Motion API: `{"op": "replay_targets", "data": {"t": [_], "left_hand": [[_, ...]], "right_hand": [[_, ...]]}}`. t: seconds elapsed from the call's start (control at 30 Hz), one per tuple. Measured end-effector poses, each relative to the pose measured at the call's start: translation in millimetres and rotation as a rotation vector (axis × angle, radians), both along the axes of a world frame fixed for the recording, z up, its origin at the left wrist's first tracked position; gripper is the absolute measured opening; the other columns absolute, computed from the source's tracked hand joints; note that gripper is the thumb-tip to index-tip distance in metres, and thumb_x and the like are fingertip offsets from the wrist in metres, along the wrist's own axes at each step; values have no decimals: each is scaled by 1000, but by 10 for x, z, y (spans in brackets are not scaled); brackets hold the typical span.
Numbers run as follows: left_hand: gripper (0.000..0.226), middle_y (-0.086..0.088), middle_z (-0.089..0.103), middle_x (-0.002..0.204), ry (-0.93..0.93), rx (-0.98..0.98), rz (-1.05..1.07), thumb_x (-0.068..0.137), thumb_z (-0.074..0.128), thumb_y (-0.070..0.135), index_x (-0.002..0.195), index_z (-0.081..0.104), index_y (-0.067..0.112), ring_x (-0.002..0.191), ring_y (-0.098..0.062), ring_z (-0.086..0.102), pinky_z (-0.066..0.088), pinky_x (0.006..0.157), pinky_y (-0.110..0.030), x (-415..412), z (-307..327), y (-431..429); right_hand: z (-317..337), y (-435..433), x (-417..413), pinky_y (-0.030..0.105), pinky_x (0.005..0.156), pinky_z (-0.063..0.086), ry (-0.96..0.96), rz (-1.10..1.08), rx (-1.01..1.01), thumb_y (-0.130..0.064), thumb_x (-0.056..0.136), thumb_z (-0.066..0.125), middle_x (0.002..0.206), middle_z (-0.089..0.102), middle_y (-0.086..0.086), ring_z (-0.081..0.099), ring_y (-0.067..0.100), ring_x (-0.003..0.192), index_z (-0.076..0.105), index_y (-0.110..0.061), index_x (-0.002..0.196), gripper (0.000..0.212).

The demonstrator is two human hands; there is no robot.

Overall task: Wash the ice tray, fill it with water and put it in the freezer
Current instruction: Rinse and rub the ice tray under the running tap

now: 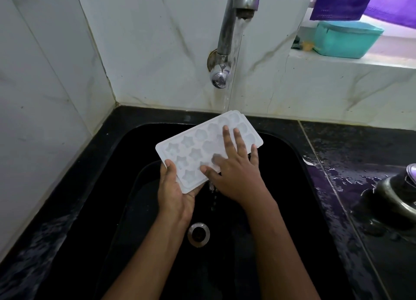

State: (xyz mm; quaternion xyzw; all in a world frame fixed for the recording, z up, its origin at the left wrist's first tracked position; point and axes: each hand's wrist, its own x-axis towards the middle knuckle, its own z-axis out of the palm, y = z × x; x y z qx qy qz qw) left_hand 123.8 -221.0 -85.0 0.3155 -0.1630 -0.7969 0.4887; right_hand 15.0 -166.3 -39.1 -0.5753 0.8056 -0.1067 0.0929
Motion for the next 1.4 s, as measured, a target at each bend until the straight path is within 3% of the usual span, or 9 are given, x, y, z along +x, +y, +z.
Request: {"op": "replay_targets", "data": {"t": [0.13, 0.23, 0.37, 0.53, 0.77, 0.97, 1.1, 1.27, 1.4], "left_hand": [[32, -8, 72, 111, -18, -26, 30, 102, 38, 36, 123, 56, 20, 97, -25, 71, 59, 74, -47, 50, -21, -39], [33, -7, 73, 107, -22, -21, -25, 102, 37, 36, 123, 56, 19, 95, -25, 71, 60, 69, -44, 11, -8, 19], [35, -8, 73, 107, -10, -21, -38, 102, 37, 35, 127, 55, 16, 97, -26, 71, 59, 75, -47, -18, 8, 43], [33, -6, 73, 106, -17, -33, -2, 102, 38, 36, 124, 56, 18, 95, -25, 71, 59, 70, -45, 31, 1, -8], [33, -7, 74, 106, -14, -16, -27, 102, 39, 35, 124, 56, 18, 95, -25, 71, 59, 71, -45, -11, 22, 19], [30, -7, 73, 106, -23, -33, -27, 102, 39, 34, 120, 58, 20, 95, -26, 71, 58, 75, -50, 15, 8, 2], [29, -6, 74, 104, -16, -44, -48, 102, 38, 34, 119, 58, 19, 95, -25, 71, 58, 77, -50, -6, 9, 22], [29, -7, 74, 104, -31, -32, -52, 102, 39, 34, 117, 58, 19, 94, -25, 72, 57, 77, -49, 7, -11, 25], [28, -6, 73, 107, -76, -40, -136, 102, 38, 35, 117, 59, 23, 95, -25, 71, 58, 72, -48, -30, -30, 88]], "right_hand": [[42, 76, -164, 48, 114, -14, -146, 13, 102, -52, 98, 30, 155, -25, -8, -29, 12, 140, 49, -41, 131, 39], [32, 112, -174, 49, 112, -16, -76, -70, 79, -58, 95, 30, 156, -25, -5, -31, 13, 140, 56, -40, 122, 41], [23, 22, 22, 50, 111, -18, 27, -23, 26, -59, 94, 31, 155, -27, -5, -31, 13, 139, 61, -22, 100, 48], [49, 83, -165, 48, 112, -16, -89, 0, 109, -58, 94, 33, 156, -24, -7, -31, 13, 140, 54, -38, 123, 41], [57, 54, -48, 49, 109, -20, 59, -14, 21, -60, 93, 34, 155, -28, -6, -32, 14, 139, 62, -30, 108, 44], [94, 134, -215, 47, 112, -17, -80, -44, 72, -58, 95, 33, 156, -23, -10, -30, 12, 140, 59, -42, 120, 40], [77, 77, -96, 51, 110, -18, 50, -47, 10, -59, 94, 32, 156, -25, -7, -30, 15, 140, 63, -35, 108, 41], [210, 133, -172, 49, 113, -13, -73, 14, 175, -55, 95, 36, 159, -12, -8, -21, 14, 143, 62, -33, 118, 41], [378, 237, -324, 46, 115, -1, -29, -118, 27, -54, 94, 40, 159, 11, -7, 0, 11, 146, 69, -24, 105, 44]]}}
